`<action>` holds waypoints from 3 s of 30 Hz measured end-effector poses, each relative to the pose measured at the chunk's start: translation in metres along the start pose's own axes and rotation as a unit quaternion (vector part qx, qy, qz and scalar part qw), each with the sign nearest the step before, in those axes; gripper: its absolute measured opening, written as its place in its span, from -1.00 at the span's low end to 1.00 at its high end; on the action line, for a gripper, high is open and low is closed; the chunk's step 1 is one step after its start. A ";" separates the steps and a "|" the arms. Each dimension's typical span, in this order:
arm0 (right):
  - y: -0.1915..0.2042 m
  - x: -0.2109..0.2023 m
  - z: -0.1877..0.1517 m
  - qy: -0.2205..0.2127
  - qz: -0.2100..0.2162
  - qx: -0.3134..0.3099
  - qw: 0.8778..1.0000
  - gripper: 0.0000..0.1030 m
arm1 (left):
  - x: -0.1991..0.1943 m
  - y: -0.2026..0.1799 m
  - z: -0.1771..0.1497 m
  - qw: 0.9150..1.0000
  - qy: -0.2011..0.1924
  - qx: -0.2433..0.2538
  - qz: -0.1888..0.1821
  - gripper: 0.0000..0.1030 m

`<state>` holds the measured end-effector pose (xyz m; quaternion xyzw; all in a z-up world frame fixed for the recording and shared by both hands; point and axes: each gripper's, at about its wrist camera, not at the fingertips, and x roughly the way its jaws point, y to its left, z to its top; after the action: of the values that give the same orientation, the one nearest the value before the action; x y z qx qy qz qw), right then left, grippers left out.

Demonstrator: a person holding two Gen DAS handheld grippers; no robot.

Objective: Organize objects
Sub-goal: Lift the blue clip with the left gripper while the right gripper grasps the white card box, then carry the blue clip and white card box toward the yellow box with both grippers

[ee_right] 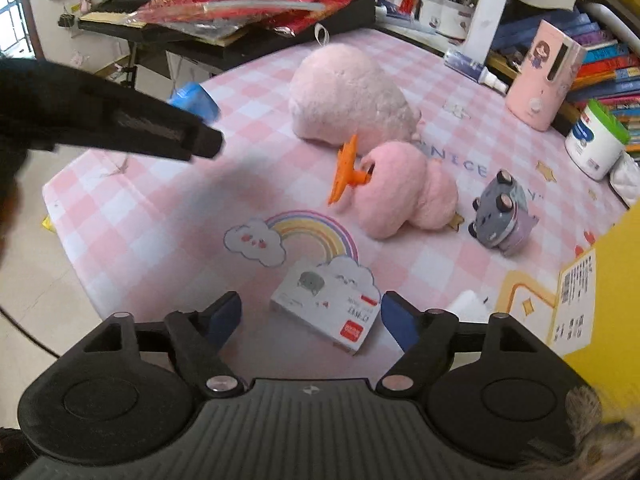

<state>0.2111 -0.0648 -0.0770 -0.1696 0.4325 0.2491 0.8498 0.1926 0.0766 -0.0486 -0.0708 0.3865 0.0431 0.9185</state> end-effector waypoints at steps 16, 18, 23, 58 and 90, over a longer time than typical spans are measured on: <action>0.013 -0.024 -0.007 -0.055 -0.002 0.031 0.998 0.13 | -0.026 0.010 -0.016 1.000 -0.010 0.004 -0.006 -0.49; 0.017 -0.031 -0.007 -0.060 -0.005 0.030 0.998 0.13 | -0.030 0.010 -0.019 1.000 -0.012 0.006 -0.010 -0.49; 0.021 -0.051 -0.012 -0.070 -0.018 0.037 0.997 0.13 | -0.047 0.008 -0.027 0.999 -0.022 0.011 -0.023 -0.49; 0.076 -0.175 -0.140 -0.086 -0.106 0.184 0.973 0.13 | -0.166 -0.012 -0.125 0.987 -0.028 0.108 -0.117 -0.49; -0.003 -0.250 -0.270 -0.058 -0.236 0.376 0.894 0.13 | -0.179 -0.163 -0.156 0.927 -0.012 0.263 -0.268 -0.50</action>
<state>-0.0887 -0.2726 -0.0254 0.0798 0.3909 -0.1308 0.9076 -0.0204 -0.1143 -0.0121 0.0733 0.3398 -0.3071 0.8859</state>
